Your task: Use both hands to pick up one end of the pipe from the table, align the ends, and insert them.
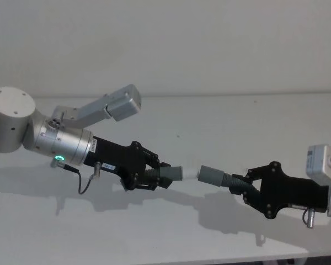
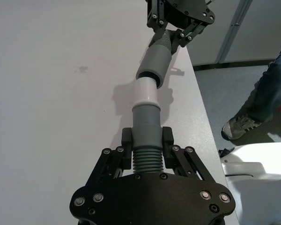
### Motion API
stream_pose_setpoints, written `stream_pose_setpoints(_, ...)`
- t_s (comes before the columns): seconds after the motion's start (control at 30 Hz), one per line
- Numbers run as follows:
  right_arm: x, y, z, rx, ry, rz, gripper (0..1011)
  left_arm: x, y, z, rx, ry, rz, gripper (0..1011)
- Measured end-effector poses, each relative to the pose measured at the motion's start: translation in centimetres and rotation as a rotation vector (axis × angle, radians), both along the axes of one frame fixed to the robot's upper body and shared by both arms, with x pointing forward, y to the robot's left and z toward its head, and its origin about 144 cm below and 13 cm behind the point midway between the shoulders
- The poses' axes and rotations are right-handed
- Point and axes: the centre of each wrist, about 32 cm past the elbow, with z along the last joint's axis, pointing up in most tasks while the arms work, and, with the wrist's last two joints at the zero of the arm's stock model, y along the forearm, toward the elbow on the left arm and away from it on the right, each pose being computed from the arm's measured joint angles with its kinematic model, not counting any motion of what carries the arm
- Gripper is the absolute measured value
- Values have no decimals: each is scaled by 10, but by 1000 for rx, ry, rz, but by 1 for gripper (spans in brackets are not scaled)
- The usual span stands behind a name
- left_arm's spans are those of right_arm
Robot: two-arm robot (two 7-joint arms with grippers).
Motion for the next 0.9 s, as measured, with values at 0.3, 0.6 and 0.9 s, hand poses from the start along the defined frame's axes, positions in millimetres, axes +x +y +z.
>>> stream_pose_setpoints(0.3,2,2,2,-10,-1,29,153,2,-2,1,-1,4,-12,336)
stream_pose_setpoints(0.6,3,2,4,-8,-3,41,155,4,-1,3,11,21,-45,336)
stream_pose_setpoints(0.9,4,3,5,0,-2,42,155,5,2,6,43,55,-92,336)
